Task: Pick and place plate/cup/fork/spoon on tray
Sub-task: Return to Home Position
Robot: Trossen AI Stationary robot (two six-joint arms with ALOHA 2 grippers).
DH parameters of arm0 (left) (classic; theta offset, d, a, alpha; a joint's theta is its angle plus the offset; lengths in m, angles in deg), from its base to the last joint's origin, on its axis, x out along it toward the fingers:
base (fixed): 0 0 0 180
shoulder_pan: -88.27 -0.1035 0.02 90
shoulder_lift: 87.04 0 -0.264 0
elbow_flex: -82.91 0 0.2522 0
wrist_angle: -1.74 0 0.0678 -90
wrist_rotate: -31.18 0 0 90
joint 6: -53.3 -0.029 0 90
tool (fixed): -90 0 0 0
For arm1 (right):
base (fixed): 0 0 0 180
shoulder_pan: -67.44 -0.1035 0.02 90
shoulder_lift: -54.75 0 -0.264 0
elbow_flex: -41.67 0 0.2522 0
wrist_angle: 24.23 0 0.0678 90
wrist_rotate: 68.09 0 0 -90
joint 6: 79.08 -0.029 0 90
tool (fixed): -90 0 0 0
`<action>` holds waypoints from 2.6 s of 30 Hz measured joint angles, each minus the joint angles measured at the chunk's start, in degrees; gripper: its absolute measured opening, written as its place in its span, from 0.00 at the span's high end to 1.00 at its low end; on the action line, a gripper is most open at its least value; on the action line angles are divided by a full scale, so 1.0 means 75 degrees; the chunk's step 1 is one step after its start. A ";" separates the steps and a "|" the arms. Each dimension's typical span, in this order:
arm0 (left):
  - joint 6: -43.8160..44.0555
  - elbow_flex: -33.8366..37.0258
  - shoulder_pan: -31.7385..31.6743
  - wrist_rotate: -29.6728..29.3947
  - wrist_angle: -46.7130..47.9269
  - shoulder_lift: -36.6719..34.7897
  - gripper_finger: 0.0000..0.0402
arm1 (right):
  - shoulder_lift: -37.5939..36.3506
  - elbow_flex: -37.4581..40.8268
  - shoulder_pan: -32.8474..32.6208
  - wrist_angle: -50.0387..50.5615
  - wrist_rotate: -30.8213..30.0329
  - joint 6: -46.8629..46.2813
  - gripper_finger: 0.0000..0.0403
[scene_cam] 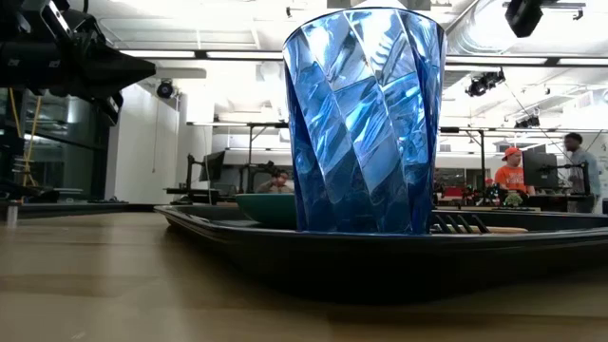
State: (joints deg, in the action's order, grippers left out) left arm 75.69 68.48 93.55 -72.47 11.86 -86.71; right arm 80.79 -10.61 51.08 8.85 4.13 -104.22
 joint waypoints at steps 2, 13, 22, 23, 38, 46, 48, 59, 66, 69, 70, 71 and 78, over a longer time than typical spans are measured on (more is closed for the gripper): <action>0.0000 0.0000 0.0000 0.0000 -0.0003 0.0000 1.00 | -0.0549 0.0464 0.0278 -0.0409 0.0465 0.0133 0.96; -0.0002 0.0000 0.0003 0.0000 -0.0003 0.0000 1.00 | -0.2315 0.2515 0.2170 -0.2102 0.3064 0.0220 1.00; 0.0000 0.0000 0.0003 0.0000 -0.0003 0.0002 1.00 | -0.3464 0.3624 0.2349 -0.2807 0.3647 0.0252 1.00; 0.0000 0.0000 0.0003 0.0003 0.0000 0.0003 1.00 | -0.3451 0.3761 0.2343 -0.3019 0.3692 0.0234 1.00; 0.0000 -0.0009 0.0003 0.0000 0.0119 0.0052 1.00 | -0.3430 0.5059 0.2329 -0.4264 0.2171 0.0851 1.00; -0.0002 -0.0009 0.0003 0.0000 0.0115 0.0052 0.99 | -0.3427 0.5059 0.2329 -0.3154 0.1739 0.0961 1.00; -0.0002 -0.0009 0.0003 0.0000 0.0116 0.0052 0.99 | -0.3427 0.5062 0.2329 -0.2901 0.1739 0.0962 1.00; -0.0003 -0.0009 0.0003 0.0000 0.0114 0.0052 0.99 | -0.3398 0.5059 0.2329 -0.2765 0.1792 0.0961 1.00; -0.0003 -0.0009 0.0003 0.0000 0.0114 0.0052 0.99 | -0.3395 0.5056 0.2329 -0.2749 0.1795 0.0962 1.00; -0.0003 -0.0009 0.0001 0.0000 0.0117 0.0052 0.99 | -0.3395 0.5053 0.2329 -0.2746 0.1798 0.0964 1.00; -0.0003 -0.0009 0.0003 0.0000 0.0115 0.0052 0.99 | -0.3395 0.5053 0.2329 -0.2743 0.1798 0.0964 1.00; -0.0001 -0.0009 0.0003 0.0000 0.0114 0.0052 0.99 | -0.3395 0.5053 0.2329 -0.2743 0.1798 0.0964 1.00; -0.0002 -0.0009 0.0002 0.0000 0.0114 0.0052 0.99 | -0.3395 0.5053 0.2329 -0.2740 0.1798 0.0964 1.00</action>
State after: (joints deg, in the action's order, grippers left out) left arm 75.67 68.41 93.56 -72.47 12.71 -86.31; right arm 55.33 27.29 68.55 -11.70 17.62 -97.00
